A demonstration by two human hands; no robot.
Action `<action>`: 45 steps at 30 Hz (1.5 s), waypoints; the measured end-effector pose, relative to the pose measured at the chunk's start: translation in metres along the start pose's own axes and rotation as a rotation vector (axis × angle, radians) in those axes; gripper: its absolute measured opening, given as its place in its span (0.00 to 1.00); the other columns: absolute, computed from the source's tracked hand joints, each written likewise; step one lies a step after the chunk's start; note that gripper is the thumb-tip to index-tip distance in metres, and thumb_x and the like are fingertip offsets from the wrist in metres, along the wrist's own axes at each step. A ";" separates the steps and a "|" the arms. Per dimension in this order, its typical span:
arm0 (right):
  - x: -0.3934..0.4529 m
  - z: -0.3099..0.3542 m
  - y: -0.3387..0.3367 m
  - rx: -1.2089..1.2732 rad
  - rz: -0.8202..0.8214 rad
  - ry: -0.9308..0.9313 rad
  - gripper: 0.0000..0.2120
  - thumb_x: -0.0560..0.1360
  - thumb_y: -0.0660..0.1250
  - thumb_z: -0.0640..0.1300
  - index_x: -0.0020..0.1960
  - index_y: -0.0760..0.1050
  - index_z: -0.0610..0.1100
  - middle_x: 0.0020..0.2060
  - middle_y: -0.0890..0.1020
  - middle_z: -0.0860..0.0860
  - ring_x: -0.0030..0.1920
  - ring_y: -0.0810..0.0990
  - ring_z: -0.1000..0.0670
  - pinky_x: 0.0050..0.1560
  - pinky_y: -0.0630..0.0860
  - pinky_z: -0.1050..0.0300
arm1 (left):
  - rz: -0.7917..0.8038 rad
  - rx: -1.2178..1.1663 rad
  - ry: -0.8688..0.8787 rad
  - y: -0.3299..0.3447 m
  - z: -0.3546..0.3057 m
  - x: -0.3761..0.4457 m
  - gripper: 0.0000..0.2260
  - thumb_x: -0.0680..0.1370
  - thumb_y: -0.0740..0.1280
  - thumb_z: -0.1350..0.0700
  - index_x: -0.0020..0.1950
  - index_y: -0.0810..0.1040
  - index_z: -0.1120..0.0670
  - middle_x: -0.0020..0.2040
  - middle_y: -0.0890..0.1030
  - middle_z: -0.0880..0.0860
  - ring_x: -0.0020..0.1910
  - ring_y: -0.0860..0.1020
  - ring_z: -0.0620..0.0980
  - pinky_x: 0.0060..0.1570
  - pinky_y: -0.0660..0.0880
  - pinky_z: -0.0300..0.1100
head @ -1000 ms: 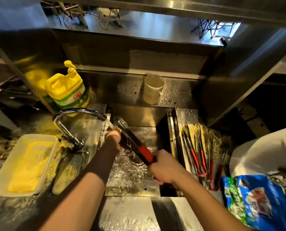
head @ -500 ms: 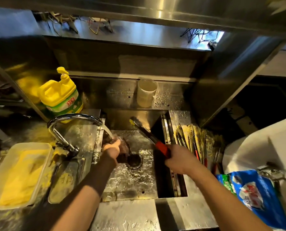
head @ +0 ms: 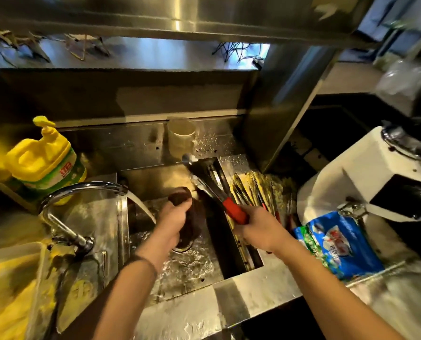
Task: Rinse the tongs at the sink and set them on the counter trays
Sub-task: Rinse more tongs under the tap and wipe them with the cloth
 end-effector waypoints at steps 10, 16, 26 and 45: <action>-0.069 -0.045 -0.088 0.302 -0.252 -0.017 0.12 0.68 0.69 0.35 0.46 0.77 0.50 0.27 0.77 0.50 0.24 0.76 0.52 0.23 0.73 0.57 | 0.255 0.161 0.144 0.135 -0.022 -0.050 0.02 0.78 0.69 0.55 0.46 0.81 0.51 0.45 0.84 0.53 0.45 0.82 0.52 0.49 0.77 0.45; -0.138 -0.106 -0.156 0.299 -0.435 -0.002 0.10 0.65 0.70 0.40 0.45 0.79 0.50 0.26 0.79 0.53 0.24 0.78 0.53 0.24 0.73 0.60 | 0.446 0.215 0.194 0.247 -0.011 -0.110 0.05 0.76 0.71 0.58 0.41 0.83 0.54 0.38 0.86 0.53 0.42 0.83 0.53 0.50 0.78 0.46; -0.270 -0.224 -0.240 0.660 -0.695 0.090 0.11 0.66 0.71 0.55 0.44 0.81 0.51 0.26 0.78 0.42 0.25 0.75 0.47 0.25 0.71 0.57 | 0.820 0.324 0.231 0.429 0.059 -0.226 0.06 0.78 0.66 0.62 0.46 0.83 0.55 0.41 0.85 0.54 0.41 0.82 0.49 0.44 0.78 0.40; -0.374 -0.417 -0.481 0.235 -0.892 0.806 0.12 0.78 0.58 0.48 0.42 0.72 0.40 0.36 0.81 0.39 0.30 0.85 0.41 0.37 0.85 0.49 | 0.868 0.526 0.139 0.633 0.163 -0.295 0.18 0.66 0.72 0.41 0.53 0.83 0.47 0.48 0.87 0.50 0.50 0.85 0.53 0.57 0.79 0.54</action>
Point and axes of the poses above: each hand's wrist, its own x-axis towards the middle knuckle, its own y-axis out of the palm, z = x × y, the point moved 8 cm from there along x, towards the middle knuckle
